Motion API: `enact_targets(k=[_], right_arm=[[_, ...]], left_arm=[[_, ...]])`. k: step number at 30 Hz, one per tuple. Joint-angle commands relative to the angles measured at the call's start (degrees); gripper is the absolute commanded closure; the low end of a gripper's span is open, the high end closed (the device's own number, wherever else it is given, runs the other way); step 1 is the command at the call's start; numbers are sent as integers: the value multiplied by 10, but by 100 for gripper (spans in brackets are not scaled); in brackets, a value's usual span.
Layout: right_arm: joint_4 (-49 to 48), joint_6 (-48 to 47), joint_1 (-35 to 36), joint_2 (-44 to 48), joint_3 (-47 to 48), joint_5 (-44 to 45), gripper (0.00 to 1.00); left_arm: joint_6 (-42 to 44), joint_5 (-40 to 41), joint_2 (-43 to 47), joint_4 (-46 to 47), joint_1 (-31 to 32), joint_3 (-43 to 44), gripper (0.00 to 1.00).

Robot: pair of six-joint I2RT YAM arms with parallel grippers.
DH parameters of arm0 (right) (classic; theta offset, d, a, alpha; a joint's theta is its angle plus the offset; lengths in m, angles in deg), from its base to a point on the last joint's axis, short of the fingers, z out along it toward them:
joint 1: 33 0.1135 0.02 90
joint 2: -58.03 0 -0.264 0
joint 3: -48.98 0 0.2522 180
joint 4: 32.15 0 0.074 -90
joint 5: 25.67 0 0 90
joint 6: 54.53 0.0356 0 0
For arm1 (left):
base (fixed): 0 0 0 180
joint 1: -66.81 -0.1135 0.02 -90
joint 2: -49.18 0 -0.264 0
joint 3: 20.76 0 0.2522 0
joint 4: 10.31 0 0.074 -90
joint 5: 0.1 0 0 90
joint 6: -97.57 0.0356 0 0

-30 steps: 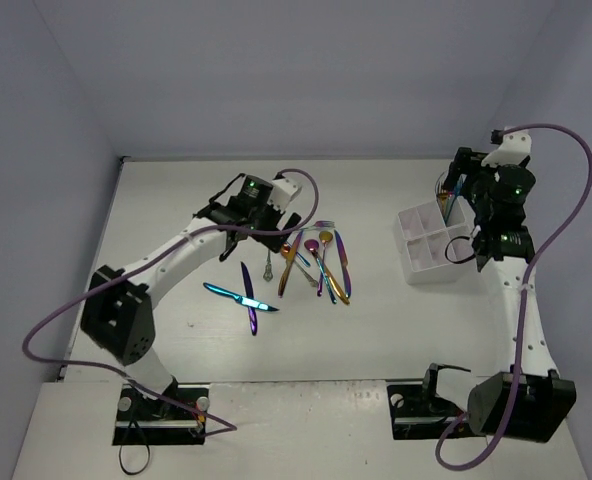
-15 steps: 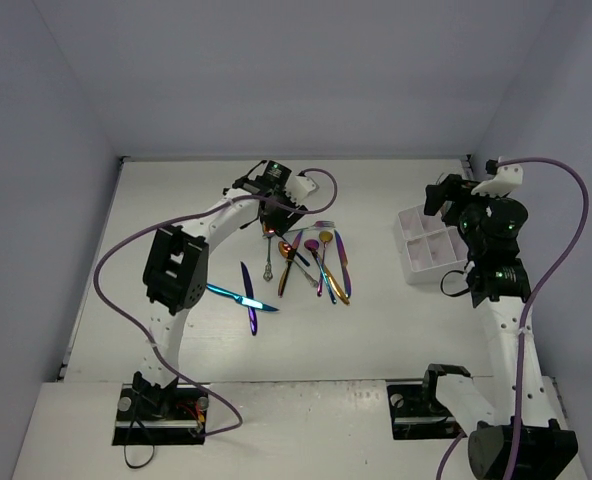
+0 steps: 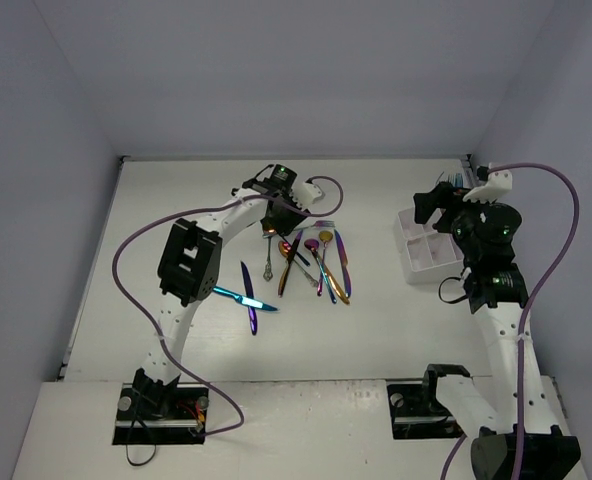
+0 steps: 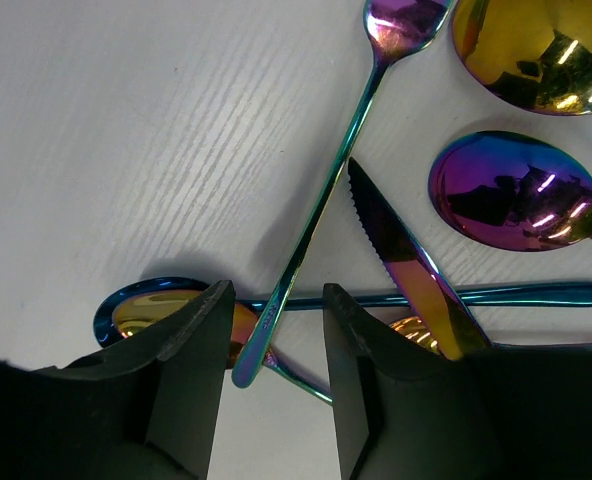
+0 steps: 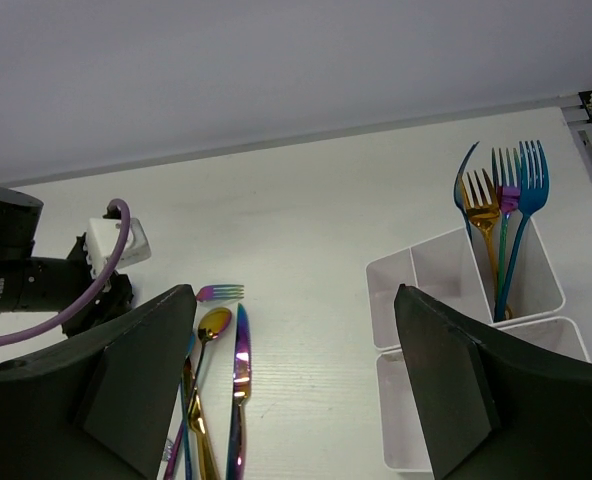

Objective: Sort the eating utensils into containers

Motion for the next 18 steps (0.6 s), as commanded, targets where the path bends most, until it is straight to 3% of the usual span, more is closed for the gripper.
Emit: enact_targets(k=[1, 10, 18], right_arm=[[-33, 3, 8, 5, 1, -12, 22], [-25, 2, 13, 4, -2, -15, 21], [-20, -6, 18, -2, 6, -13, 21]], left_arm=[[17, -16, 5, 3, -1, 30, 63], [4, -19, -41, 1, 1, 58, 73], [2, 3, -63, -7, 1, 76, 100]])
